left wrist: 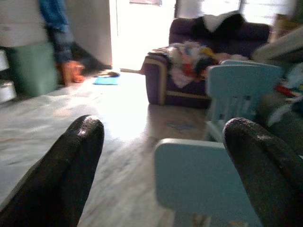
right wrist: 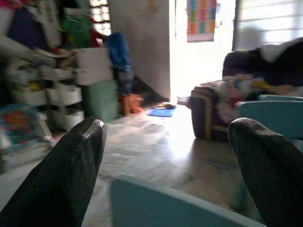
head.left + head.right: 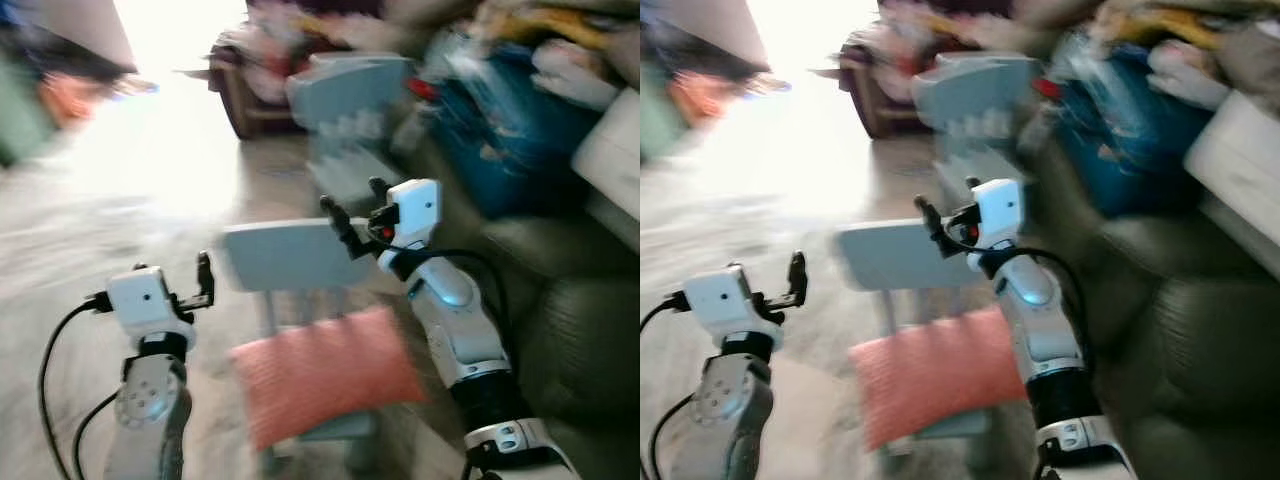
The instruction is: Move the pillow to the sofa
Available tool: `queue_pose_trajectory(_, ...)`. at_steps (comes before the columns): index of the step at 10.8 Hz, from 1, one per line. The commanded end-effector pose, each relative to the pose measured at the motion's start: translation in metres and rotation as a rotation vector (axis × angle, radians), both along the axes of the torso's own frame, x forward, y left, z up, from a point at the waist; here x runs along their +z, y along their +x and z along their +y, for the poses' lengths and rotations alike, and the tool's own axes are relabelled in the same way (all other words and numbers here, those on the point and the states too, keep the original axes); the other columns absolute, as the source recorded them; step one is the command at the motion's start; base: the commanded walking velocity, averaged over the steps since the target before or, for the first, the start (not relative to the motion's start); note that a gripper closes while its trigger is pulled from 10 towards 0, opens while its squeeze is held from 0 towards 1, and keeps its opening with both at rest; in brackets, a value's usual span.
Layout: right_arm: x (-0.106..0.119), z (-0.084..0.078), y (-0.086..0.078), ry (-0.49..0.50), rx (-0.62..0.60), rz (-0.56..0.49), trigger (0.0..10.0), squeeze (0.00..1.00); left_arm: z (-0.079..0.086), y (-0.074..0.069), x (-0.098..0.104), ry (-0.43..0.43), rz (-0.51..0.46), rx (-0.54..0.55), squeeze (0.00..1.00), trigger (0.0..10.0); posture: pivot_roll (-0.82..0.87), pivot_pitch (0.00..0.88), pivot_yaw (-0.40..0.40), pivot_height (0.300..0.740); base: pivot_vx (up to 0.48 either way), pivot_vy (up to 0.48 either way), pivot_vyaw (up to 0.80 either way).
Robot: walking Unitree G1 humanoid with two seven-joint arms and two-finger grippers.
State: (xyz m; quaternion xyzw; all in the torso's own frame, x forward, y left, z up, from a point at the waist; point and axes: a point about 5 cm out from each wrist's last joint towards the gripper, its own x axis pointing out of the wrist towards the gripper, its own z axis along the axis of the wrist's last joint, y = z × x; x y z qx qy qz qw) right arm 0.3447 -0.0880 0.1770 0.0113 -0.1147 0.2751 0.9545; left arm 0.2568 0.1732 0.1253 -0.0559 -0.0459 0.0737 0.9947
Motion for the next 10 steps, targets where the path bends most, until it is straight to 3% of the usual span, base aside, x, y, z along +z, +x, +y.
queue_pose_trajectory(1, 0.0047, 0.0016, -0.0006, -0.002, 0.012, -0.020, 10.0, 0.00, 0.0018, -0.0015, -0.0014, 0.008, 0.009, 0.003, 0.00, 10.0, -0.16, 0.045, 0.044, 0.740, 0.000, 0.000, 0.80)
queue_pose_trajectory(9, 0.0072, -0.0017, 0.0042, 0.020, -0.024, -0.013, 10.0, 0.00, 0.0015, -0.0002, -0.0010, -0.005, -0.010, -0.024, 0.00, 10.0, -0.16, 0.032, 0.043, 0.740, 0.000, 0.000, 0.00)
queue_pose_trajectory(10, 0.0074, -0.0015, 0.0038, 0.020, -0.024, -0.015, 10.0, 0.00, -0.0008, -0.0012, 0.0009, -0.020, -0.028, -0.057, 0.00, 10.0, -0.16, 0.034, 0.045, 0.740, 0.412, 0.244, 0.00)
